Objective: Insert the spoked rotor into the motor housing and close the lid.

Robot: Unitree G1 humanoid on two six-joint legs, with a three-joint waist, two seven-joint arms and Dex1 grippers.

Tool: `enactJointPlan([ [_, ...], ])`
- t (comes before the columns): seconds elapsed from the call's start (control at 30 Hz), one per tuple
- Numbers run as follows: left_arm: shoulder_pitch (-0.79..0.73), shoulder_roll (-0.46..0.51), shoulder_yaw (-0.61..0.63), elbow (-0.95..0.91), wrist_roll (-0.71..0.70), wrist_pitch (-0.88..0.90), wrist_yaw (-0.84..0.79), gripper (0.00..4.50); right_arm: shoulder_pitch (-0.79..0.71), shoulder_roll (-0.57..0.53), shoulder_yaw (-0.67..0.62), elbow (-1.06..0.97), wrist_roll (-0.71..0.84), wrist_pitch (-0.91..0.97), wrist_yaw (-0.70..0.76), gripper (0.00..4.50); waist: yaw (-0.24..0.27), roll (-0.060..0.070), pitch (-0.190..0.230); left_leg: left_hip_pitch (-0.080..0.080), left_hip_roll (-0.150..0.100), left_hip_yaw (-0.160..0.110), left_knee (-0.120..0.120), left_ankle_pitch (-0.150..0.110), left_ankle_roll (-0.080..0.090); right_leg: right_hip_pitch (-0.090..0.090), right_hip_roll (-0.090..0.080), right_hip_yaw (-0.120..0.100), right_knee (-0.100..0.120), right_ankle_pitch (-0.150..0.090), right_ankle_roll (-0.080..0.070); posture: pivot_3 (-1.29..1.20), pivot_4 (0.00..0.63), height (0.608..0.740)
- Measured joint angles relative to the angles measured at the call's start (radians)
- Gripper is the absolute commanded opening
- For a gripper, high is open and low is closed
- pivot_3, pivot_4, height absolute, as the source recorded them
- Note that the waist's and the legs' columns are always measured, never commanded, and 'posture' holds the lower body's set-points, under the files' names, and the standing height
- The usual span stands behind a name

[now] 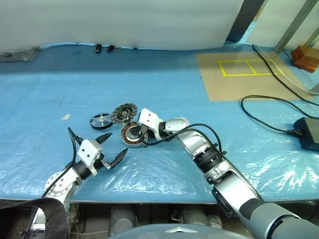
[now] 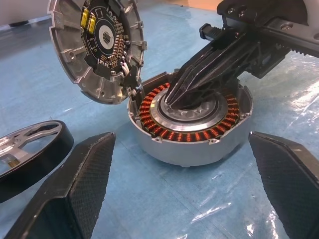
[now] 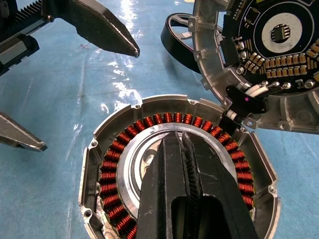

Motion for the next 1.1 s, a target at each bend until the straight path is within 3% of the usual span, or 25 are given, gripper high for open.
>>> enactJointPlan([
  [0.2, -0.106, 0.012, 0.04, 0.005, -0.045, 0.032, 0.011, 4.5, 0.013, -0.034, -0.09, -0.085, 0.122, 0.049, 0.086, 0.03, 0.005, -0.001, 0.0, -0.002, 0.0, -0.001, 0.002, 0.0, 0.0, -0.003, 0.0, 0.0, 0.002, 0.0, 0.0, 0.0, 0.15, 0.74],
  [0.47, -0.341, 0.222, 0.122, 0.096, -0.159, 0.218, -0.11, 4.5, 0.08, -0.186, -0.126, -0.206, 0.15, 0.092, 0.128, 0.03, 0.0, -0.001, 0.0, -0.004, -0.004, -0.001, 0.003, 0.001, -0.001, -0.003, 0.0, 0.0, 0.004, 0.0, 0.0, 0.0, 0.15, 0.74],
  [0.63, -0.578, 0.343, 0.067, 0.367, -0.126, 0.246, -0.303, 4.5, 0.128, -0.217, -0.135, -0.294, 0.17, 0.132, 0.128, 0.03, 0.006, -0.002, 0.001, -0.003, -0.005, -0.001, 0.004, 0.001, -0.001, -0.004, 0.0, 0.0, 0.005, 0.0, 0.0, 0.0, 0.15, 0.74],
  [0.87, -0.929, 0.371, -0.071, 0.847, 0.04, 0.142, -0.501, 4.5, 0.168, -0.2, -0.137, -0.366, 0.174, 0.169, 0.069, 0.03, 0.008, -0.002, 0.001, -0.007, -0.005, -0.002, 0.003, 0.001, -0.002, -0.005, 0.0, 0.0, 0.003, 0.0, 0.0, 0.0, 0.15, 0.74],
  [0.97, -1.017, 0.357, -0.114, 1.006, 0.106, 0.079, -0.542, 3.87, 0.185, -0.196, -0.14, -0.382, 0.174, 0.176, 0.041, 0.0, 0.008, -0.003, 0.001, -0.009, -0.005, -0.003, 0.002, 0.001, -0.002, -0.007, 0.0, -0.001, 0.002, 0.002, 0.004, 0.0, 0.15, 0.74],
  [1.1, -1.083, 0.335, -0.153, 1.148, 0.171, 0.047, -0.598, 2.52, 0.217, -0.199, -0.145, -0.398, 0.175, 0.187, 0.012, 0.0, 0.009, -0.003, 0.001, -0.012, -0.005, -0.003, 0.002, 0.001, -0.002, -0.01, 0.0, -0.001, 0.002, 0.003, 0.004, 0.0, 0.15, 0.74],
])
